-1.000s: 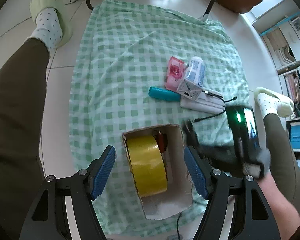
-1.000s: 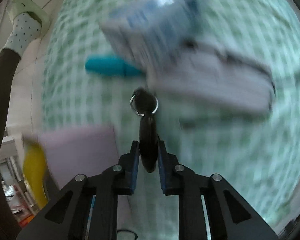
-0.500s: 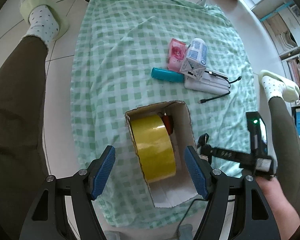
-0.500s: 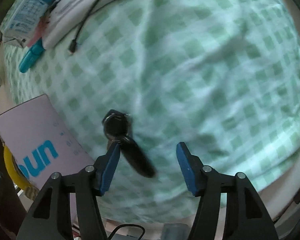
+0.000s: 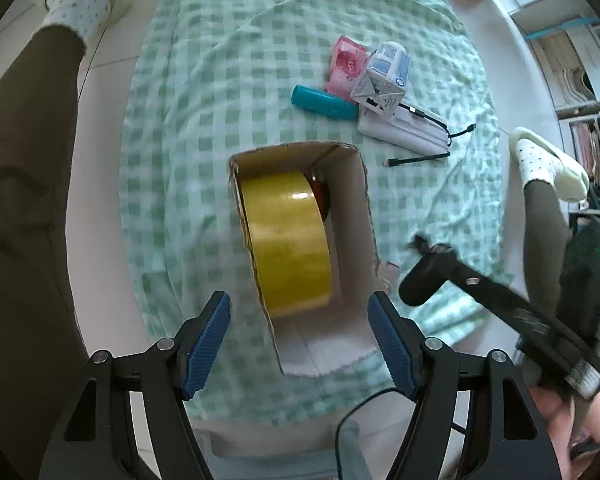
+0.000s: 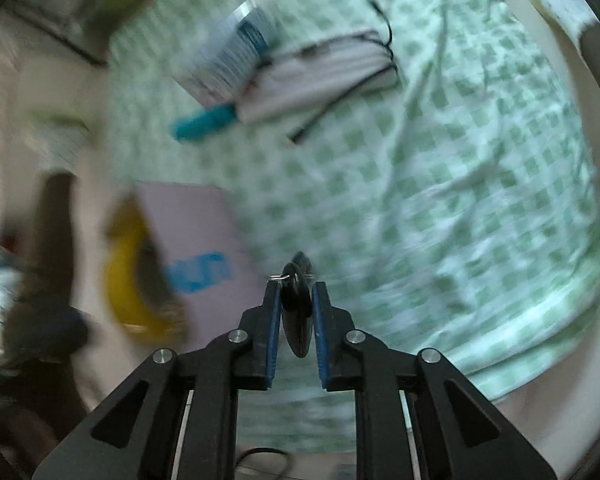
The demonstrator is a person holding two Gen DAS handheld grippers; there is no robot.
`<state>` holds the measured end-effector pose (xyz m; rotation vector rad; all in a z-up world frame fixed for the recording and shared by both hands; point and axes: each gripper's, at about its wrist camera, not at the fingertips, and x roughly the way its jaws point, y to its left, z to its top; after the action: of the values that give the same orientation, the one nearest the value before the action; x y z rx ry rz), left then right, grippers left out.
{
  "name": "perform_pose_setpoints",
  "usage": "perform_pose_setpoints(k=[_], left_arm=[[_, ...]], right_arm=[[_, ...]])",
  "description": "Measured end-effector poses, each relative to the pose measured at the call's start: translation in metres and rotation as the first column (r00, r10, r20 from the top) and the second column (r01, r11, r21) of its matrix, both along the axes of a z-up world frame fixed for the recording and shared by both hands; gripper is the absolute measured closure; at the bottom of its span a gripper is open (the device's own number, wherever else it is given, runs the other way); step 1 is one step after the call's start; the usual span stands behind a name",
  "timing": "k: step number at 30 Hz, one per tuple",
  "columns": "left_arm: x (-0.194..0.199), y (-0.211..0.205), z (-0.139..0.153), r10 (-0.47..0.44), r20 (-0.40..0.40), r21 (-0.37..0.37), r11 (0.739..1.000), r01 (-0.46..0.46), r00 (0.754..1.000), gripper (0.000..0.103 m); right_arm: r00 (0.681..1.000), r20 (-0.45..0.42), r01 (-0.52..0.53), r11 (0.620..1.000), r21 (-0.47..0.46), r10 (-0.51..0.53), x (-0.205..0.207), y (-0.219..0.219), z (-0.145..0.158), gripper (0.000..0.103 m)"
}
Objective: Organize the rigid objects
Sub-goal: 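Lift the key fob and carry it over the cardboard box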
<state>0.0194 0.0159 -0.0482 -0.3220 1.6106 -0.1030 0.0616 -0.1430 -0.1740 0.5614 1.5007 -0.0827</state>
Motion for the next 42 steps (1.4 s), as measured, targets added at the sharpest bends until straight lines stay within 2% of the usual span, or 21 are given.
perform_pose_setpoints(k=[2, 3, 8, 12, 13, 15, 17, 19, 21, 23, 26, 30, 32, 35, 42], left_arm=[[0.002, 0.006, 0.012, 0.037, 0.025, -0.024, 0.999, -0.036, 0.999, 0.033], [0.004, 0.007, 0.017, 0.044, 0.033, -0.034, 0.998, -0.043, 0.998, 0.033], [0.011, 0.012, 0.038, 0.057, 0.04, -0.075, 0.996, -0.054, 0.998, 0.033], [0.016, 0.01, 0.04, 0.081, -0.028, -0.128, 0.988, -0.084, 0.996, 0.033], [0.019, 0.009, 0.038, 0.078, -0.046, -0.124, 0.989, -0.083, 0.996, 0.033], [0.024, 0.005, 0.031, 0.058, -0.126, -0.062, 0.996, -0.066, 0.99, 0.033], [0.026, 0.005, 0.029, 0.095, -0.162, -0.05, 0.993, -0.104, 0.982, 0.033], [0.027, 0.009, 0.028, 0.146, -0.188, -0.086, 0.983, -0.165, 0.971, 0.033], [0.028, 0.01, 0.026, 0.173, -0.211, -0.083, 0.978, -0.194, 0.962, 0.033], [0.029, 0.015, 0.027, 0.191, -0.202, -0.047, 0.978, -0.204, 0.961, 0.033], [0.028, 0.018, 0.03, 0.202, -0.187, -0.011, 0.978, -0.207, 0.961, 0.033], [0.02, 0.016, 0.028, 0.239, -0.224, -0.069, 0.963, -0.26, 0.945, 0.033], [0.018, 0.017, 0.025, 0.27, -0.233, -0.097, 0.949, -0.299, 0.934, 0.033], [0.019, 0.017, 0.02, 0.279, -0.234, -0.094, 0.947, -0.307, 0.931, 0.033], [0.024, -0.002, 0.015, 0.235, -0.205, -0.093, 0.962, -0.258, 0.95, 0.033]], right_arm=[[0.993, 0.104, 0.04, 0.993, 0.11, -0.052, -0.004, 0.004, 0.023, 0.086], [0.988, 0.143, 0.034, 0.99, 0.134, -0.053, -0.006, 0.009, 0.034, 0.086], [0.962, 0.264, -0.105, 0.987, 0.125, 0.069, -0.015, 0.043, 0.067, 0.086], [0.944, 0.275, -0.215, 0.971, 0.106, 0.18, -0.013, 0.082, 0.058, 0.086], [0.941, 0.272, -0.239, 0.965, 0.106, 0.203, -0.014, 0.089, 0.055, 0.086], [0.934, 0.27, -0.27, 0.958, 0.1, 0.235, -0.016, 0.107, 0.039, 0.086], [0.92, 0.275, -0.314, 0.946, 0.084, 0.281, -0.02, 0.119, 0.039, 0.086], [0.907, 0.289, -0.342, 0.937, 0.076, 0.308, -0.016, 0.126, 0.04, 0.087], [0.898, 0.3, -0.359, 0.931, 0.072, 0.323, -0.017, 0.13, 0.045, 0.087], [0.902, 0.291, -0.351, 0.934, 0.06, 0.32, -0.016, 0.13, 0.042, 0.087], [0.929, 0.247, -0.3, 0.952, 0.063, 0.277, -0.018, 0.118, 0.037, 0.086], [0.949, 0.247, -0.232, 0.964, 0.131, 0.195, -0.018, 0.103, 0.034, 0.087], [0.959, 0.25, -0.19, 0.961, 0.201, 0.138, -0.017, 0.097, 0.033, 0.087], [0.969, 0.234, -0.143, 0.951, 0.275, 0.078, -0.021, 0.091, 0.032, 0.087], [0.958, 0.258, -0.196, 0.942, 0.273, 0.125, -0.018, 0.1, 0.039, 0.087]])
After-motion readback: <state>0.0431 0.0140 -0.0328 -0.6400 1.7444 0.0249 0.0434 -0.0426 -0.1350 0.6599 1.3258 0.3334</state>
